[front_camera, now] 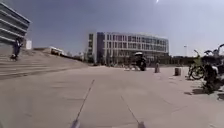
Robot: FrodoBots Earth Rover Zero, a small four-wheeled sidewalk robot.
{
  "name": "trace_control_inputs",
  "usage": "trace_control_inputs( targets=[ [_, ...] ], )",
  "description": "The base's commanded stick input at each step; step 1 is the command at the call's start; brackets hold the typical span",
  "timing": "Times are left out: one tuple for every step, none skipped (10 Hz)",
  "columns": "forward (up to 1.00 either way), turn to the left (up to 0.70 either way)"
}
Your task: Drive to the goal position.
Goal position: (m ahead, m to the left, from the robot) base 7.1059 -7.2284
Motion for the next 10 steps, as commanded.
trace_control_inputs(
  targets=[
    [0.7,-0.3],
    [0.7,-0.35],
    [0.7,-0.35],
    [0.7,-0.33],
    [0.7,-0.32],
    [0.7,-0.31],
    [0.7,-0.31],
    [0.7,-0.19],
    [0.7,-0.04],
    [0.7,0.0]
  ],
)
